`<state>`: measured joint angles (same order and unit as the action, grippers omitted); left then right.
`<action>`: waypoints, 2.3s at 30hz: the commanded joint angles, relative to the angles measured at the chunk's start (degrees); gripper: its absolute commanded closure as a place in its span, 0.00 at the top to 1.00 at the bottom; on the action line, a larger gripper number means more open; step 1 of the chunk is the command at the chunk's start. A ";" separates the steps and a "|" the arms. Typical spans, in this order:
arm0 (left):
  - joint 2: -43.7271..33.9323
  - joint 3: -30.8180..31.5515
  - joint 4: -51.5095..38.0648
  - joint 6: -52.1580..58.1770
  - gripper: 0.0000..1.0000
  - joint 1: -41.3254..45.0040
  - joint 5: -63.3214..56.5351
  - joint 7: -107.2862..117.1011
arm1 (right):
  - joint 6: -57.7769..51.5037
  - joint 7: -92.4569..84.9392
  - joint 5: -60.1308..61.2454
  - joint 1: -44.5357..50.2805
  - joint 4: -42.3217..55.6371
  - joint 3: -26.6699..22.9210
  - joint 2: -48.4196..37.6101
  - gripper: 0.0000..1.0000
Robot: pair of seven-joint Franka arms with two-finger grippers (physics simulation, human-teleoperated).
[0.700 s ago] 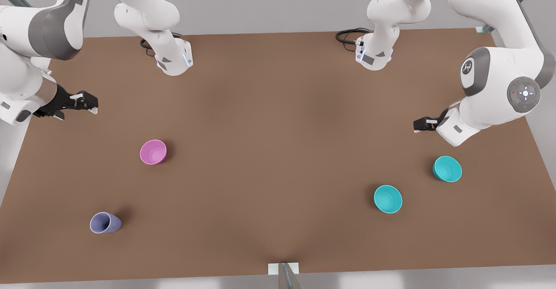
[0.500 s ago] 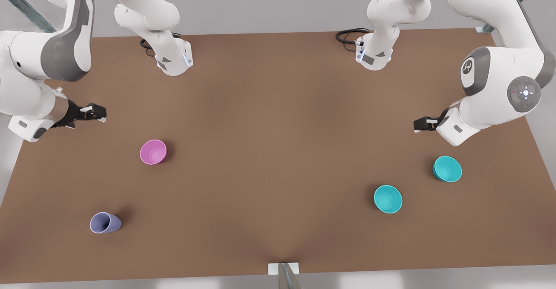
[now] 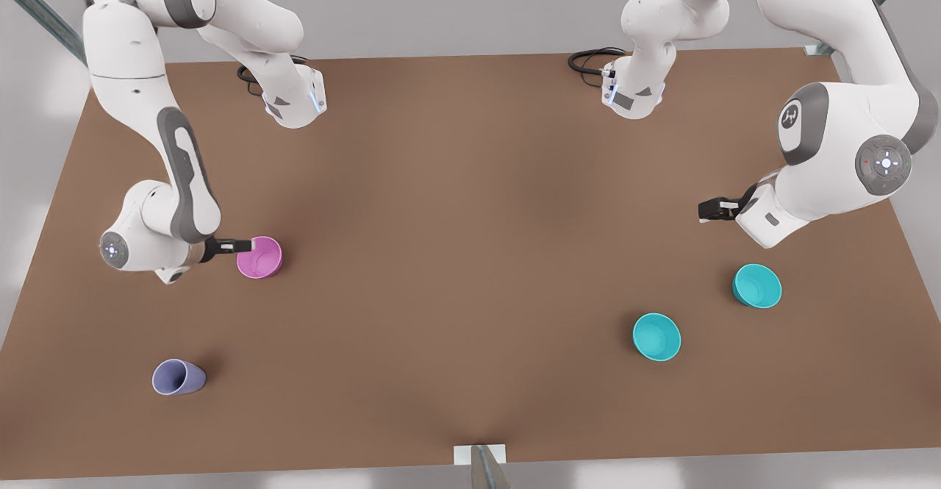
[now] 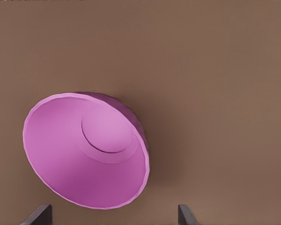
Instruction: Stack the blue bowl on the pink bowl
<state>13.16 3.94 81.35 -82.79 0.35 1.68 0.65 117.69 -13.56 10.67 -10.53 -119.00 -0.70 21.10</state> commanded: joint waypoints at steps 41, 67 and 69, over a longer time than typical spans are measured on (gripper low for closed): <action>-0.24 0.19 -0.14 1.84 1.00 0.26 -0.01 0.15 | 11.60 61.37 15.44 35.76 39.90 11.07 26.97 0.21; 27.01 -7.28 -4.97 -27.25 1.00 -19.08 7.55 -35.01 | -53.79 4.69 -16.99 4.12 50.19 6.59 -9.93 1.00; 29.20 -8.25 -5.06 -28.39 1.00 -19.77 10.62 -35.98 | -49.58 4.60 -16.73 4.21 43.86 6.68 -16.00 1.00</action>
<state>41.62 -3.90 76.44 -103.07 -19.16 9.54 -13.42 74.28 15.29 -4.26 -6.19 -73.38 6.05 7.51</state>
